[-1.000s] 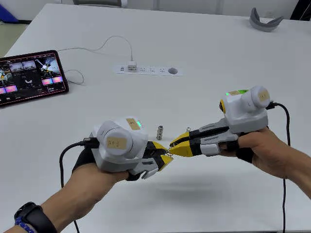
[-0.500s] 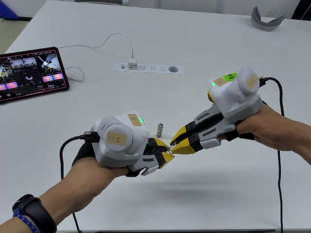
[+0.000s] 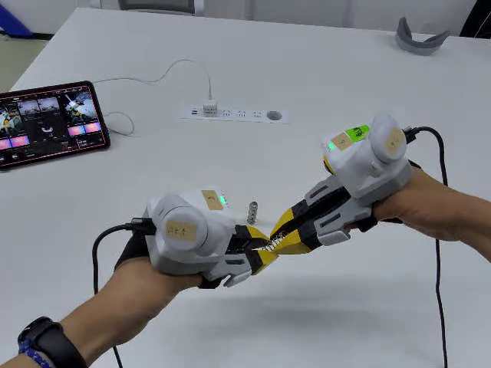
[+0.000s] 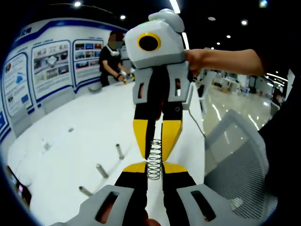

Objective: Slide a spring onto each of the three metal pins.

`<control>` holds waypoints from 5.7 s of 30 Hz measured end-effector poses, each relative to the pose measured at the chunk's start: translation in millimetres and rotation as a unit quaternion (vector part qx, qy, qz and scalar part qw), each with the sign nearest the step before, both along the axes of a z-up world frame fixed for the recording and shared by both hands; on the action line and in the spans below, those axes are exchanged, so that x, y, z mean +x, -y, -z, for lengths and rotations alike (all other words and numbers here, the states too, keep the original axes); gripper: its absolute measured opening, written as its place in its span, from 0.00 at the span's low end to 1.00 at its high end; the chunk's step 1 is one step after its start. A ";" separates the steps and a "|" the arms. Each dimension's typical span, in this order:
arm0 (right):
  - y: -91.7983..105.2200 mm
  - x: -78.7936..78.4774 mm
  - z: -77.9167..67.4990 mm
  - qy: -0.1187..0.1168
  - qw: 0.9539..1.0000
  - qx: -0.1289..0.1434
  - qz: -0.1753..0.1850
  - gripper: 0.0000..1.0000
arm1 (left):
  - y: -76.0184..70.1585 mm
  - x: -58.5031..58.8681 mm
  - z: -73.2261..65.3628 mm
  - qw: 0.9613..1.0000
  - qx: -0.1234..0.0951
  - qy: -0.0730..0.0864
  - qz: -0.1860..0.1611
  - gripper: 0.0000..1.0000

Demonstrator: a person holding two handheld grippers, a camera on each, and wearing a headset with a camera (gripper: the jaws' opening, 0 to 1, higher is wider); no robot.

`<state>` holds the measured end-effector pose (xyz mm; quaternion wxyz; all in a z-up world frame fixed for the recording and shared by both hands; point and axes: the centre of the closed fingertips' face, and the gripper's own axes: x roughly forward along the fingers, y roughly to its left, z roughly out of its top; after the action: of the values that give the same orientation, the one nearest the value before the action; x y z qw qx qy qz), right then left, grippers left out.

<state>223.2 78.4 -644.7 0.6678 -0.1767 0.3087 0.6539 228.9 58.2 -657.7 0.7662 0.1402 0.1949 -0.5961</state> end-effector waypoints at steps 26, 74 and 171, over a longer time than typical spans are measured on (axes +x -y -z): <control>46.2 6.5 23.4 -0.013 0.995 0.006 0.095 0.12 | -23.6 10.7 12.8 0.999 -0.003 -0.020 -0.041 0.20; 101.4 75.9 45.2 0.014 0.980 -0.065 0.188 0.12 | -98.2 37.0 39.7 0.981 0.012 -0.057 -0.187 0.58; 78.6 122.8 125.0 0.019 0.979 -0.162 0.121 0.13 | -125.4 36.1 45.5 0.970 0.009 -0.079 -0.228 0.63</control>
<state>346.0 -0.2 -769.7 0.7101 -0.2565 0.4169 0.5061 264.9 183.7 -703.2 0.8625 0.0511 0.2871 -0.4136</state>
